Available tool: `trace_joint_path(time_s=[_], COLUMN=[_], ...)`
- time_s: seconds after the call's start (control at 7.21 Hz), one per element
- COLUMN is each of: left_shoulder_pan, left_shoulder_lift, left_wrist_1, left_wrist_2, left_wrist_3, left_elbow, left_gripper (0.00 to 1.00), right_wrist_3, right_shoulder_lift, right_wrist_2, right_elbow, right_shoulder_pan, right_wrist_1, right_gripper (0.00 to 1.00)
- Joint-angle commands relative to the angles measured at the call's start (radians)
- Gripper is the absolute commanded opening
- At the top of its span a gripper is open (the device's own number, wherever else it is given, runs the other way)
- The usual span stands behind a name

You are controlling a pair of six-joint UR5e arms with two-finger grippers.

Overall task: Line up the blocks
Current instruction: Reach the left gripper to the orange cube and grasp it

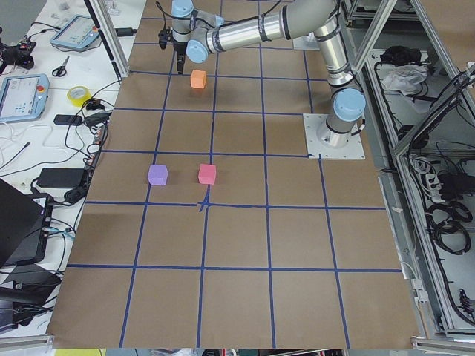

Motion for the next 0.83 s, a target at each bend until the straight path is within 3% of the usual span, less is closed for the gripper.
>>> trace_joint_path(time_s=[0.0,0.55,0.69], left_shoulder_pan=[-0.022,-0.056,-0.055], left_shoulder_lift=[-0.021,-0.026,-0.026], left_wrist_1=[0.008,0.014,0.014], left_wrist_2=[0.005,0.007,0.012], left_wrist_3=[-0.007,-0.003,0.003], left_elbow=[-0.022,-0.142,-0.142], left_gripper=[1.0,1.0,0.71], right_wrist_3=[0.001,0.001,0.001], right_shoulder_lift=[0.001,0.001,0.001], right_wrist_2=[-0.004,-0.005,-0.005], right_elbow=[0.0,0.0,0.0], right_shoulder_pan=[0.0,0.001,0.002], right_wrist_1=[0.0,-0.002,0.0], right_gripper=[1.0,1.0,1.0])
